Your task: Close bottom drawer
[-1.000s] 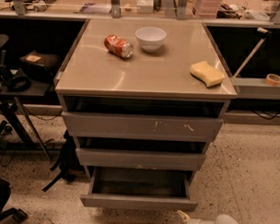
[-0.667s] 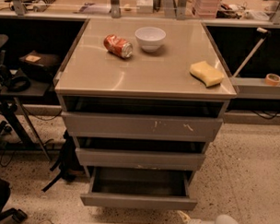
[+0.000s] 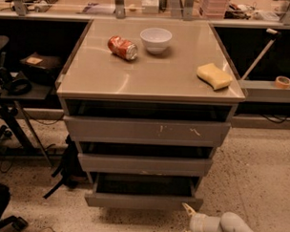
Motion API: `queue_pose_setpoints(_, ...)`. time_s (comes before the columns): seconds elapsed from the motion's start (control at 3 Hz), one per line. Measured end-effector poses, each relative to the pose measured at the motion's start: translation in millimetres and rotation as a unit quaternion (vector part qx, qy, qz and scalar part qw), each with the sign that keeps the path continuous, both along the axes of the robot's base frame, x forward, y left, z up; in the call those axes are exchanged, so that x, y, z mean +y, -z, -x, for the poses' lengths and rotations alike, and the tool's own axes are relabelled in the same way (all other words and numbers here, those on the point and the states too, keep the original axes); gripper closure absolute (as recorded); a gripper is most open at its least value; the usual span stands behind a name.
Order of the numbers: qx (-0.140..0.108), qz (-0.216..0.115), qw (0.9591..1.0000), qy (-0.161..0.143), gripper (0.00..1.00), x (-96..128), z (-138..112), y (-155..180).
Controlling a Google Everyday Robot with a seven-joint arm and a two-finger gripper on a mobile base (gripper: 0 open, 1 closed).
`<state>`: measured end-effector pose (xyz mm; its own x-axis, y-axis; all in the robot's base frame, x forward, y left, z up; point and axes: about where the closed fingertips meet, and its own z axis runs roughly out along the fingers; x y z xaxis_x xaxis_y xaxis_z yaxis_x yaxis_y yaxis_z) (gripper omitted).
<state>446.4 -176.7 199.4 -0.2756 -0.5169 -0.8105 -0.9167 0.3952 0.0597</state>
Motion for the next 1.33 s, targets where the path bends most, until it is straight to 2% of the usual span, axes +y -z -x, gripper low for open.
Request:
queue_pose_setpoints(0.33, -0.047, -0.008, 0.9988, 0.009, 0.0, 11, -65, -26)
queue_pose_setpoints(0.67, -0.046, -0.008, 0.9989, 0.008, 0.0, 11, -63, -25)
queue_pose_setpoints(1.0, -0.032, -0.006, 0.9994, 0.009, 0.0, 13, -61, -12)
queue_pose_setpoints(1.33, -0.009, -0.023, 0.9997, 0.0, 0.0, 34, -72, 20)
